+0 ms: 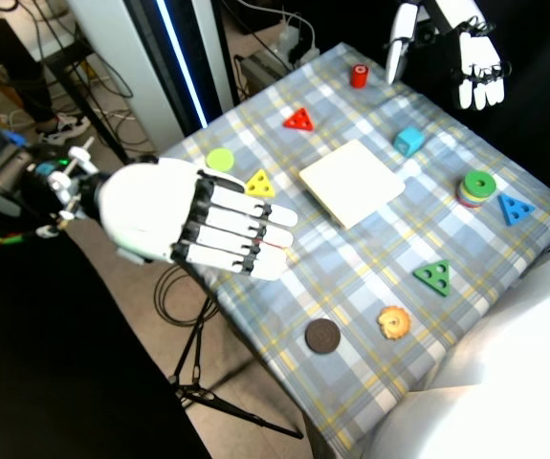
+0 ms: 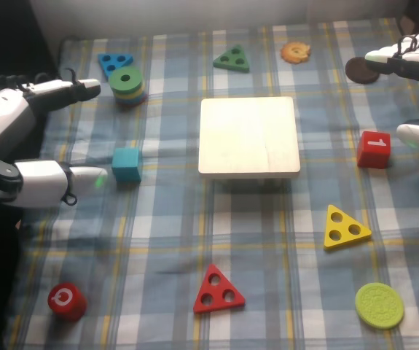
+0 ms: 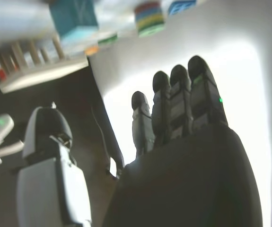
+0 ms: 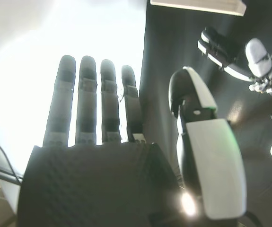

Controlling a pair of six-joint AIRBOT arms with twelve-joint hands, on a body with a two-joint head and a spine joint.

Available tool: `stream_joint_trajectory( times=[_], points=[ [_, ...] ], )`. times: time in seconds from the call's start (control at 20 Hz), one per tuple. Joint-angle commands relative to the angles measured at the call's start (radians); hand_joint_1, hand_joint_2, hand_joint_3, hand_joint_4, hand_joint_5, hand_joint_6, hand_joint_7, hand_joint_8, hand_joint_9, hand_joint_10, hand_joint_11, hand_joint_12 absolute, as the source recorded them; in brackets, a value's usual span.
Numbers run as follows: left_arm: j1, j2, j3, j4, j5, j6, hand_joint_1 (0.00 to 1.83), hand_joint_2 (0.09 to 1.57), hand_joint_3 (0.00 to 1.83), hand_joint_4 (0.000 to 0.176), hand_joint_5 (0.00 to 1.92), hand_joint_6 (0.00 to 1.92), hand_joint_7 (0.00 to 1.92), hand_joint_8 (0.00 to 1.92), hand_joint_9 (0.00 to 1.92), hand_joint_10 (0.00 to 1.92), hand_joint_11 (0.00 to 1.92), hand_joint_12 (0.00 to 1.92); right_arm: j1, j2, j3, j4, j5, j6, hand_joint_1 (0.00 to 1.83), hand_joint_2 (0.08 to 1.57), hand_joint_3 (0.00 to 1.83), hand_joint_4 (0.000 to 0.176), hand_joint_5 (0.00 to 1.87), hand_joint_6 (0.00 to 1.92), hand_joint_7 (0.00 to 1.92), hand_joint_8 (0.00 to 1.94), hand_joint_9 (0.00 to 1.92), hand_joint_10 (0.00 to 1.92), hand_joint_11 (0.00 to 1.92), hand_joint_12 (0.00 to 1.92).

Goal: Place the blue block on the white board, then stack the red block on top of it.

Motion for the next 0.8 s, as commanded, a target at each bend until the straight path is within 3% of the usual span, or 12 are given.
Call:
stream_joint_trajectory(
  times=[0.0, 0.2, 0.35, 0.55, 0.65, 0.7, 0.75],
  points=[
    [-0.019, -0.015, 0.012, 0.009, -0.062, 0.038, 0.83, 0.96, 0.01, 0.176, 0.37, 0.01, 0.35, 0.01, 0.21, 0.01, 0.02, 0.22, 0.013, 0.001, 0.004, 0.017, 0.122, 0.006, 0.63, 1.30, 0.00, 0.000, 0.37, 0.00, 0.45, 0.00, 0.41, 0.01, 0.27, 0.18],
    [-0.043, -0.057, 0.046, -0.031, -0.008, 0.128, 0.87, 0.98, 0.00, 0.176, 0.44, 0.01, 0.38, 0.01, 0.24, 0.01, 0.03, 0.24, 0.013, 0.001, 0.005, 0.015, 0.120, 0.006, 0.64, 1.30, 0.00, 0.000, 0.39, 0.01, 0.48, 0.01, 0.43, 0.01, 0.28, 0.18],
    [-0.055, -0.073, 0.068, -0.042, 0.012, 0.135, 0.85, 1.00, 0.01, 0.176, 0.45, 0.01, 0.39, 0.01, 0.25, 0.01, 0.02, 0.23, 0.014, 0.001, 0.008, 0.013, 0.120, 0.006, 0.63, 1.29, 0.00, 0.007, 0.37, 0.00, 0.49, 0.01, 0.43, 0.01, 0.26, 0.17],
    [-0.088, -0.106, 0.101, -0.036, 0.053, 0.136, 0.87, 1.02, 0.00, 0.176, 0.50, 0.01, 0.41, 0.00, 0.26, 0.00, 0.02, 0.25, 0.013, 0.001, 0.008, 0.012, 0.119, 0.006, 0.63, 1.29, 0.00, 0.000, 0.38, 0.00, 0.52, 0.02, 0.45, 0.01, 0.26, 0.18],
    [-0.096, -0.115, 0.108, -0.036, 0.056, 0.138, 0.87, 1.02, 0.00, 0.176, 0.51, 0.00, 0.41, 0.00, 0.26, 0.00, 0.01, 0.25, 0.013, 0.001, 0.008, 0.011, 0.119, 0.006, 0.61, 1.29, 0.00, 0.000, 0.39, 0.00, 0.55, 0.00, 0.46, 0.00, 0.12, 0.37],
    [-0.100, -0.120, 0.114, -0.036, 0.063, 0.140, 0.90, 1.01, 0.00, 0.176, 0.53, 0.01, 0.43, 0.01, 0.26, 0.00, 0.00, 0.25, 0.013, 0.001, 0.008, 0.010, 0.119, 0.008, 0.61, 1.29, 0.00, 0.009, 0.41, 0.00, 0.56, 0.00, 0.46, 0.00, 0.01, 0.56],
    [-0.102, -0.122, 0.116, -0.037, 0.067, 0.140, 0.90, 1.01, 0.00, 0.176, 0.53, 0.01, 0.43, 0.01, 0.26, 0.00, 0.00, 0.25, 0.013, 0.001, 0.008, 0.010, 0.119, 0.008, 0.61, 1.29, 0.00, 0.009, 0.41, 0.00, 0.56, 0.00, 0.46, 0.00, 0.01, 0.56]
  ],
)
